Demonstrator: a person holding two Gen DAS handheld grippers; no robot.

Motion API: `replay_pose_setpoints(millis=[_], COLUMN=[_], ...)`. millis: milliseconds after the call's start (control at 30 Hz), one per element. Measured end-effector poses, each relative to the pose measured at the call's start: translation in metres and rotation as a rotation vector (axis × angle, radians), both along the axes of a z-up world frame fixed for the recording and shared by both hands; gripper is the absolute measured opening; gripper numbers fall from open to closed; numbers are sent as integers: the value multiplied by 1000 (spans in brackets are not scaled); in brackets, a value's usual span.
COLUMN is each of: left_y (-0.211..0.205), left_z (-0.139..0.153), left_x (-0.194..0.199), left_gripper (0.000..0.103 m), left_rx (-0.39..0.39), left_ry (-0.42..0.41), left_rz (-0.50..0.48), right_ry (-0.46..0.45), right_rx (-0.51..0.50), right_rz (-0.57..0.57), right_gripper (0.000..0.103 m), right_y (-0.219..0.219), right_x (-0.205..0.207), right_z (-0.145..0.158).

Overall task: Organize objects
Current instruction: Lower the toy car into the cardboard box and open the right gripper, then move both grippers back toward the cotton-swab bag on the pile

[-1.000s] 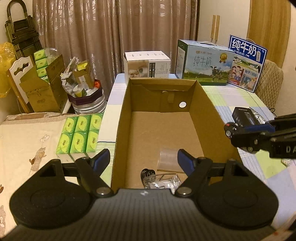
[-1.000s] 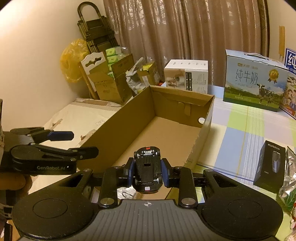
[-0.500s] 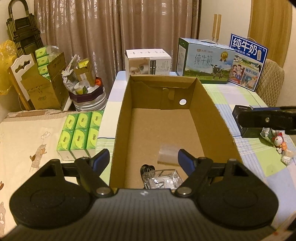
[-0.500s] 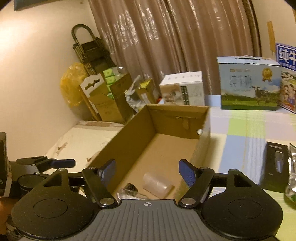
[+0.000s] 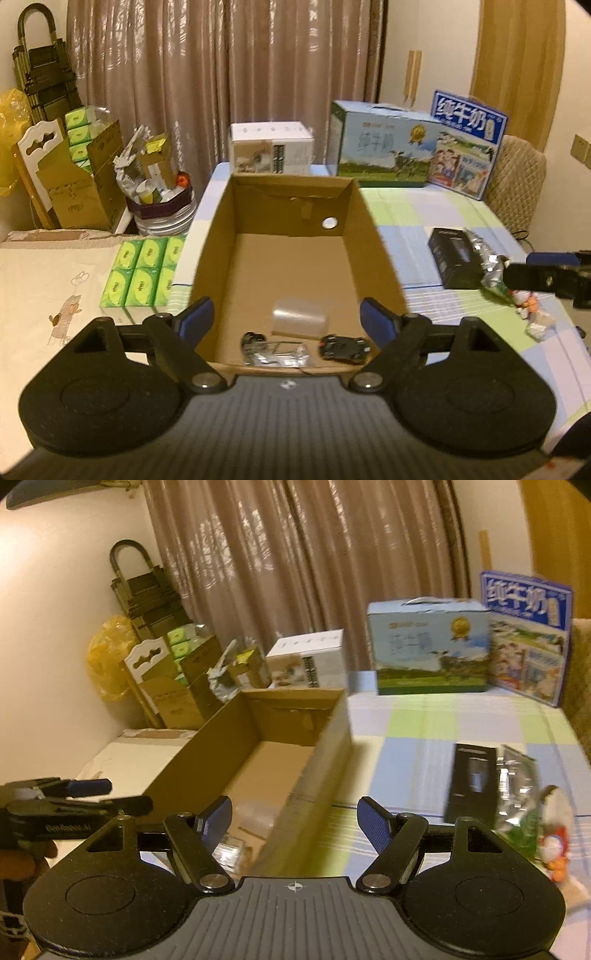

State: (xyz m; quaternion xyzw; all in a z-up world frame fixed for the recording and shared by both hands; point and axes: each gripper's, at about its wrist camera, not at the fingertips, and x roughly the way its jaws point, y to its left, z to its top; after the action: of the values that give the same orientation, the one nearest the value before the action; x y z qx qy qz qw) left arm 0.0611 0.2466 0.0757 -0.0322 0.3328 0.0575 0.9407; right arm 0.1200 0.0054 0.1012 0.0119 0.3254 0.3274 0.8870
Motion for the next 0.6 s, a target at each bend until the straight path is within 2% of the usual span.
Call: replay_pose_setpoints(millis=[333,500,600], left_y=[-62,-94,-113], left_z=[19,20,18], left_x=[-15,-18,-17], left_gripper=[95,102,102], left_rx=[-22,-31,-29], left_ry=[-50,-59,-58], left_rz=[-85,-130,-154], right_ry=[-59,-51,-37], right_rx=[-32,-54,-57], right_rz=[-129,-218,-278], right_gripper=[72,72,72], right_y=[-81,-131,-161], right_x=[-38,-52,-58], right_z=[15,14,12])
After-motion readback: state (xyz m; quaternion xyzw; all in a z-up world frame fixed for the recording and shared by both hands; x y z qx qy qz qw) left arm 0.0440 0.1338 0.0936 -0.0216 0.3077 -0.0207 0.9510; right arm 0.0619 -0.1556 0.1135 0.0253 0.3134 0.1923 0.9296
